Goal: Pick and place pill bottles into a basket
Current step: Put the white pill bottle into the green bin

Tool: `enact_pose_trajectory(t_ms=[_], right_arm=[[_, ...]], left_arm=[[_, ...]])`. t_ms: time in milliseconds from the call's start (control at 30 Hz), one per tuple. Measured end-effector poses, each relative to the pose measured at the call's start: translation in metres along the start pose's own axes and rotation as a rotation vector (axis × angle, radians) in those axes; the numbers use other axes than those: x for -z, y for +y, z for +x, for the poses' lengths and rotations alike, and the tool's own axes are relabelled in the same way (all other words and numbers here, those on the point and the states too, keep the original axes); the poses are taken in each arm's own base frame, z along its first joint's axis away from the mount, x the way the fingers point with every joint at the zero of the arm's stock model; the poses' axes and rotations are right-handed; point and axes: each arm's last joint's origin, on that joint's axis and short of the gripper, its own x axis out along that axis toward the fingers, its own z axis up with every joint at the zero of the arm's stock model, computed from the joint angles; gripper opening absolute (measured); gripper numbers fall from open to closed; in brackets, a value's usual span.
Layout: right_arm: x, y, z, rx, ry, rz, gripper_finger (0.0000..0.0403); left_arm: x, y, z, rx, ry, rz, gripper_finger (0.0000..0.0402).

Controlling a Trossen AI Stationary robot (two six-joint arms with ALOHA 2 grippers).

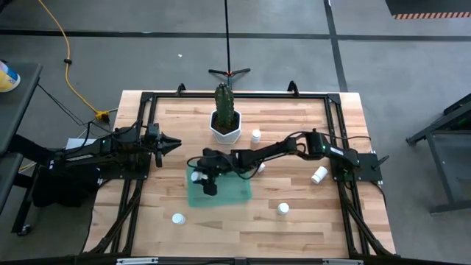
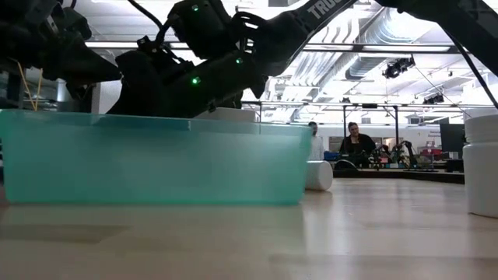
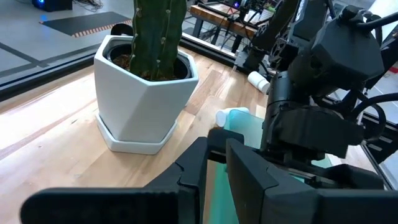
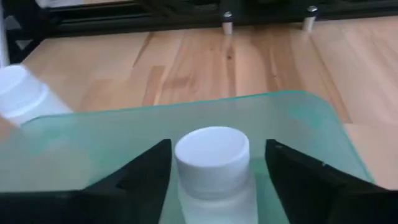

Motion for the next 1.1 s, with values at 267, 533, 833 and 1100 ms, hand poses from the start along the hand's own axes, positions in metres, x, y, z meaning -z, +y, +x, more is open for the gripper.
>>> enact_pose_trajectory(t_ms=[267,533,833,1100], right_arm=[[0.0,0.001,0.0,-0.022,-0.002,0.001,0.0254],[-0.001,0.003,0.0,-0.042,-0.007,-0.001,0.0217],[-0.01,0.007,-0.004,-0.148,-0.047,0.012,0.0193],[-0.043,0.014,-0.027,-0.159,-0.115,-0.024,0.0194]], left_arm=[[0.0,0.0,0.0,0.0,0.0,0.0,0.0097],[0.0,0.0,0.0,0.0,0.0,0.0,0.0097],[0.0,0.0,0.0,0.0,-0.001,0.0,0.0097],[0.0,0.0,0.0,-0.001,0.003,0.0,0.0097]])
